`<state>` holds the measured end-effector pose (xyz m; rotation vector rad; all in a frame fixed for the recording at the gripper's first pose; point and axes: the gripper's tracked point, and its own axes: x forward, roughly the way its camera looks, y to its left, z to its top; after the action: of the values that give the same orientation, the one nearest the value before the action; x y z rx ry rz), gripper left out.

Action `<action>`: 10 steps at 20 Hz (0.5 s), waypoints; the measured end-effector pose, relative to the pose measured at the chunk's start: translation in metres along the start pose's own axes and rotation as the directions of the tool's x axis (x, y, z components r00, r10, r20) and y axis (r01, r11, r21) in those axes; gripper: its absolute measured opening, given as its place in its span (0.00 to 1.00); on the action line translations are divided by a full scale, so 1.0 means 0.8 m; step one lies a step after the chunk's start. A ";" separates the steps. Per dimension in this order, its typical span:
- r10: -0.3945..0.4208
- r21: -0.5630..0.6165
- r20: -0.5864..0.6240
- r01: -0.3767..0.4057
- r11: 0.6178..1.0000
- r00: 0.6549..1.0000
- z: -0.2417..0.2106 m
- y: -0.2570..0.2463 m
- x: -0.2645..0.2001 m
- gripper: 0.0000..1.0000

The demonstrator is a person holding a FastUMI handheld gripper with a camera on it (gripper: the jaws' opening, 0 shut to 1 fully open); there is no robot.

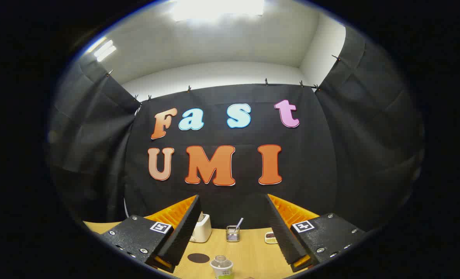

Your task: Take the bottle from table, then pour the juice into the cup, finally place the bottle on the coaster

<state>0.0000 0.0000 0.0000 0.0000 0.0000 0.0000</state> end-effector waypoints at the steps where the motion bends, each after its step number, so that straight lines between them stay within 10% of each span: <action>1: 0.003 0.007 -0.003 -0.003 1.000 1.000 -0.002 0.000 0.000 0.97; 10: -0.013 -0.010 0.029 0.014 1.000 1.000 0.007 -0.003 -0.001 0.97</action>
<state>-0.0006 -0.0021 0.0057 -0.0104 -0.0285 -0.0136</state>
